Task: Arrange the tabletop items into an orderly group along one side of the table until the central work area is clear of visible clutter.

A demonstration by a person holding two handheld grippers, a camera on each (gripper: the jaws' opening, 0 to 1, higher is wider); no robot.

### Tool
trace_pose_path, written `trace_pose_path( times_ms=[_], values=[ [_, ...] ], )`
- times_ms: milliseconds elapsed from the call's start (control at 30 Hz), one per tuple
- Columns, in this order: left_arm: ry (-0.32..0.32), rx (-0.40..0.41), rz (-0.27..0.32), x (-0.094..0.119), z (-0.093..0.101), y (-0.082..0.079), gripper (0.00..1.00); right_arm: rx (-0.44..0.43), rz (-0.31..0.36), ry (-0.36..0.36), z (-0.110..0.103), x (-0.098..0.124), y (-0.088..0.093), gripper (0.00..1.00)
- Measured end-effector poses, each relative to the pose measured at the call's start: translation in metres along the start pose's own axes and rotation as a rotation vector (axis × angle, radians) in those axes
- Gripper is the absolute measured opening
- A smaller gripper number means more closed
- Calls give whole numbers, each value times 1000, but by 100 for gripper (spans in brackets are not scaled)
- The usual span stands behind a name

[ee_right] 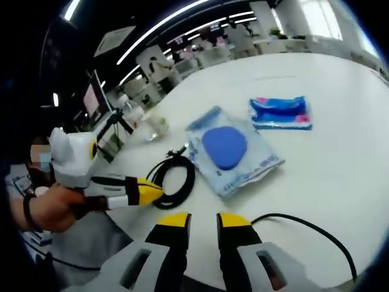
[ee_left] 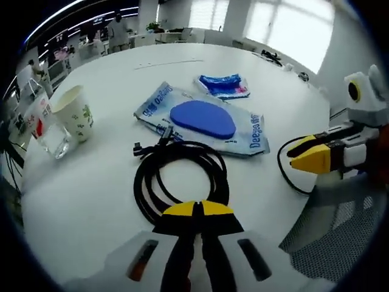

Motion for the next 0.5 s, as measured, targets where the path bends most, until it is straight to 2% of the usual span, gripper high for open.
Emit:
trace_pose_path(
  times_ms=[267, 400, 500],
  values=[
    [16, 8, -36, 5, 6, 9, 0, 22, -18, -27, -3, -10, 0, 15],
    [41, -25, -63, 7, 17, 14, 0, 30, -24, -37, -5, -13, -1, 15],
    [52, -33, -74, 6, 16, 14, 1, 31, -28, -45, -6, -18, -4, 15]
  ],
)
Point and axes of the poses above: the point that each gripper's makers call its tool centre point, and the gripper's own axes: x roughly backward along the fingers, z roughly to its right, y roughly out of its underside, the point moved 3 cm from there along x, roughly backward along the fingers, and after that the axes turned 9 degrees about x, right-handed, at the moved point
